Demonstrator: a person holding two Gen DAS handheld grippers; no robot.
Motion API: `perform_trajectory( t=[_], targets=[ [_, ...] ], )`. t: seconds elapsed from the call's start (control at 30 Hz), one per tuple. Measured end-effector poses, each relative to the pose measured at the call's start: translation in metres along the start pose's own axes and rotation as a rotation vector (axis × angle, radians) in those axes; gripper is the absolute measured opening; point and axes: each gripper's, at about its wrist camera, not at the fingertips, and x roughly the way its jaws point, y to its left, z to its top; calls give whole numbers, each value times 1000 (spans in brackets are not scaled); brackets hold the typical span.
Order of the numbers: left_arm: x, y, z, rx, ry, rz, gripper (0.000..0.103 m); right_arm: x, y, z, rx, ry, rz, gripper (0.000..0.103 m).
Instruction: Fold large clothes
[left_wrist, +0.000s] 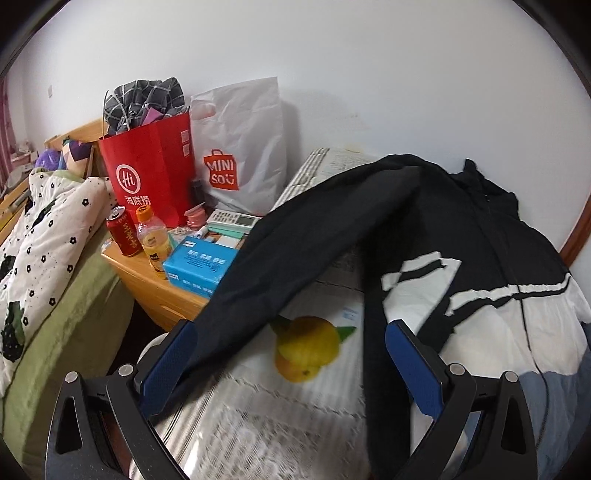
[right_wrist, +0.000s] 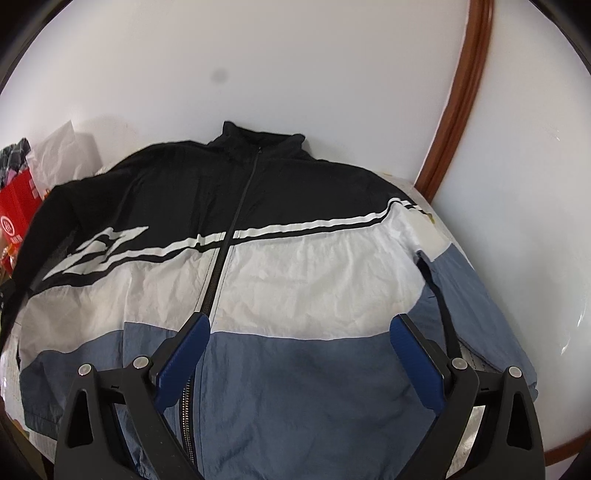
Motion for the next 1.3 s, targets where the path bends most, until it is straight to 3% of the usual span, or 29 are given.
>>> perform_trajectory(
  t=[0.27,0.37,0.43,0.47,0.53,0.57,0.97,1.1,1.3],
  targets=[
    [41,1,8,87,30,90,91,28,15,3,-17,45,-27,97],
    [51,1,10,89,49,101,72,37,21,4,-32,64,-39,97],
    [57,2,13,72,66,97,49,41,23,6,-34,70,-45,97],
    [59,2,14,64,73,100,42,43,23,7,-33,70,-45,97],
    [61,3,16,44,74,87,13,43,24,10,-35,65,-42,97],
    [61,3,17,32,71,75,9,42,24,11,-37,62,-41,97],
    [6,-26,57,18,-90,30,5,39,-5,22,-12,32,-32,97],
    [-15,-57,70,55,-144,-4,5,36,-26,25,21,20,-30,97],
    [-32,-115,82,114,-162,-95,5,32,-61,26,62,10,-43,97]
  ],
)
